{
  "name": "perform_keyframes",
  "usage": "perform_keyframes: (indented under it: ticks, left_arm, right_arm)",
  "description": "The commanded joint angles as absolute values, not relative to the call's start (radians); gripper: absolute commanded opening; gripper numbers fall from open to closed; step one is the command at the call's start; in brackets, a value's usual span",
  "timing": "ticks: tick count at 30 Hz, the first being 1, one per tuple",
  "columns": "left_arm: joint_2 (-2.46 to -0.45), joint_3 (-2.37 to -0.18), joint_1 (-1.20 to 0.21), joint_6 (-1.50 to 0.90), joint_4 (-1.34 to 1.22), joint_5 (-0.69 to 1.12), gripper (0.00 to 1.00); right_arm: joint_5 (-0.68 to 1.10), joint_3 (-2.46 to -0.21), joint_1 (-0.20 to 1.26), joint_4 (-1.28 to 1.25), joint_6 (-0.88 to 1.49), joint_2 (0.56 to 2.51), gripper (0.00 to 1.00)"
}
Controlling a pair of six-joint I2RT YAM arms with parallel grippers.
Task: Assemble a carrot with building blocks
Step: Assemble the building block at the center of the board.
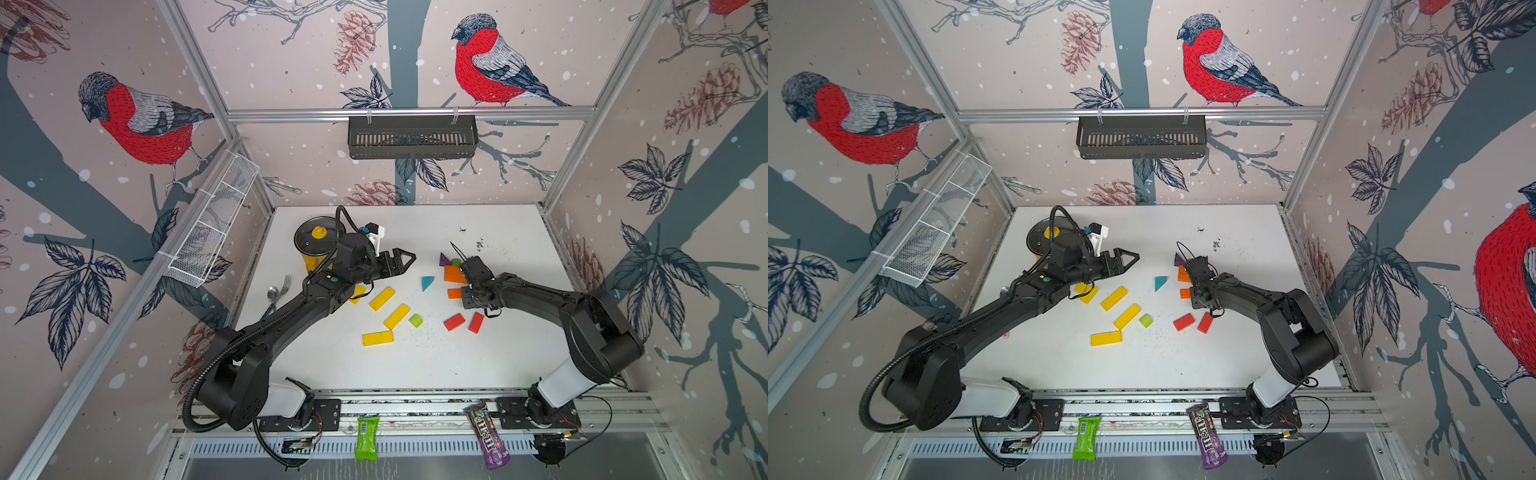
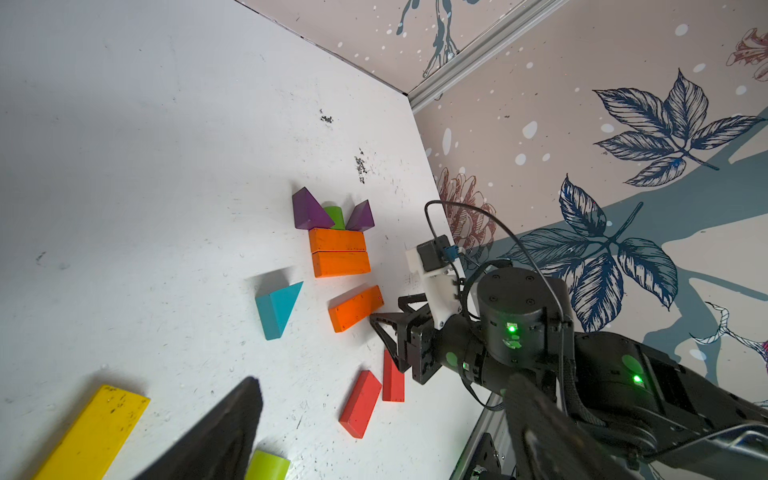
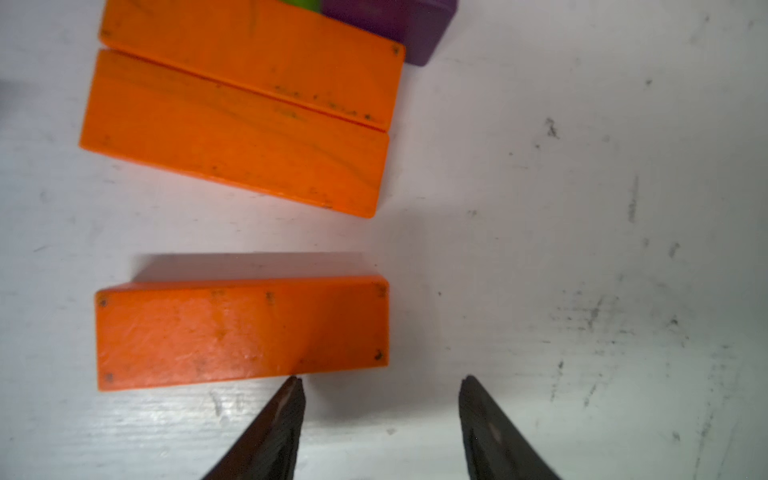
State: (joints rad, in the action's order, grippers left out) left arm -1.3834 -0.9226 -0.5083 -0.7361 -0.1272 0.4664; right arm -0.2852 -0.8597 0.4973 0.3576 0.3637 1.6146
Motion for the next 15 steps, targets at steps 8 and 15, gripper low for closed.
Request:
perform_keyframes:
  ticks: [8, 15]
  left_arm:
    - [-1.38, -0.928, -0.51, -0.735, -0.142, 0.462, 0.92]
    - [-1.379, -0.929, -0.51, -0.736, -0.141, 0.465, 0.92]
  right_arm:
    - [-0.204, -0.868, 0.508, 0.32, 0.359, 1.558, 0.94]
    - [-0.102, -0.9, 0.477, 0.282, 0.31, 1.623, 0.99]
